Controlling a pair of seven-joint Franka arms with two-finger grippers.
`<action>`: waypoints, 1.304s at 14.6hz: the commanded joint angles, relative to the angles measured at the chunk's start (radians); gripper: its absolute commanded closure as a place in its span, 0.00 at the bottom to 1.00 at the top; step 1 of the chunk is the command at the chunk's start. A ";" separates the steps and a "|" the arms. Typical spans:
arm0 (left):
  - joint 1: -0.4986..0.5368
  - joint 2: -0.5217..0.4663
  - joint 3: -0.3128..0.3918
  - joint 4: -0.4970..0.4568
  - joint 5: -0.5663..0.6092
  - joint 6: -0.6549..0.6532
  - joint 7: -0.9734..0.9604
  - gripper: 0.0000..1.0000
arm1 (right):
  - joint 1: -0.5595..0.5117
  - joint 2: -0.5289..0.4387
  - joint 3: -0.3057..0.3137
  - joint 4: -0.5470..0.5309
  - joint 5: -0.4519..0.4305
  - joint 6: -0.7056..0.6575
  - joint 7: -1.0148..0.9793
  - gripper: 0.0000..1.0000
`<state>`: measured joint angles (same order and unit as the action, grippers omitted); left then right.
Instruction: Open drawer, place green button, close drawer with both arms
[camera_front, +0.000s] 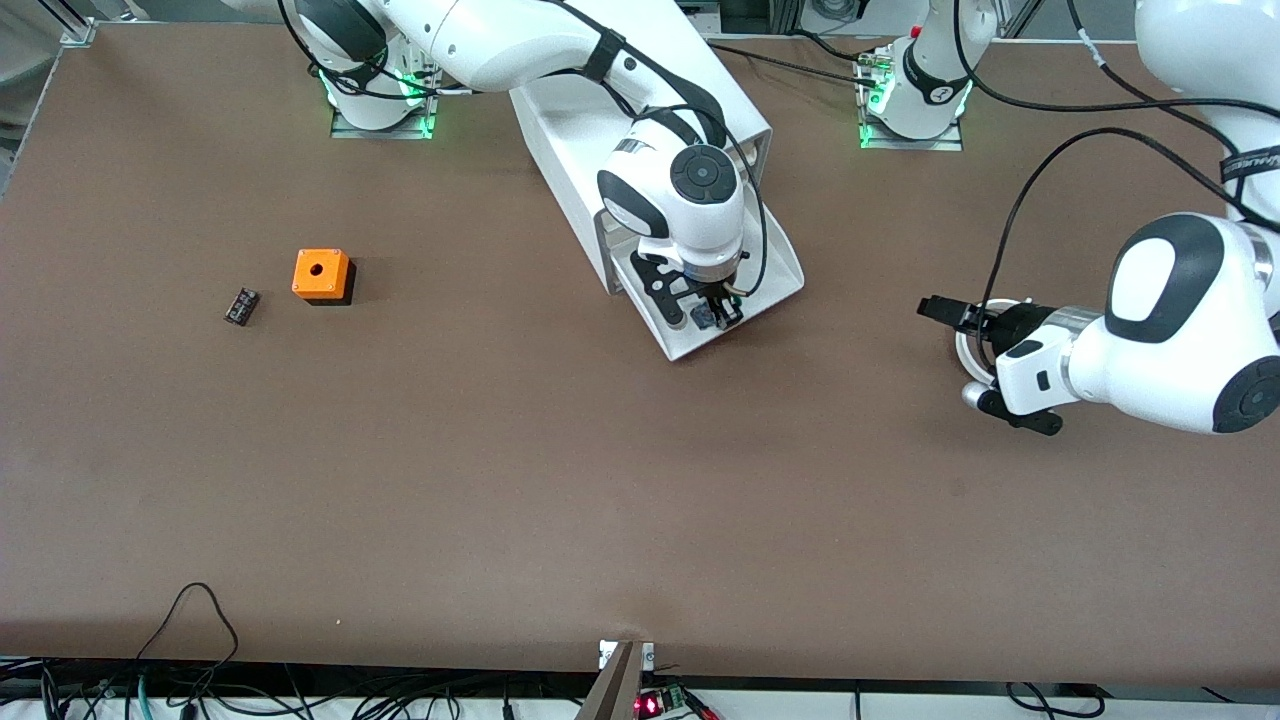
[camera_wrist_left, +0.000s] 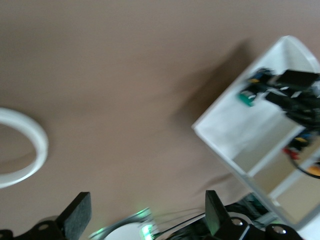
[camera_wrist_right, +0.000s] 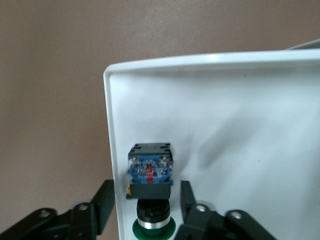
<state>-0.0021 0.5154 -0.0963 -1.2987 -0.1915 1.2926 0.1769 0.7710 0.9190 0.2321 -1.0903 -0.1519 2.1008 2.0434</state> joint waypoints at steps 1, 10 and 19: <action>-0.093 0.020 0.001 0.143 0.246 -0.076 -0.033 0.00 | 0.007 -0.006 -0.025 0.027 0.002 -0.010 0.006 0.00; -0.124 0.002 0.015 0.112 0.192 0.158 -0.366 0.00 | -0.228 -0.156 -0.083 0.023 0.018 -0.220 -0.780 0.00; -0.157 -0.104 -0.124 -0.377 0.181 0.739 -0.935 0.00 | -0.558 -0.417 -0.088 -0.270 0.018 -0.249 -1.458 0.00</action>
<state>-0.1510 0.4798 -0.1890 -1.5143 -0.0115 1.9133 -0.6345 0.2686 0.6137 0.1293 -1.2199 -0.1483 1.8209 0.6978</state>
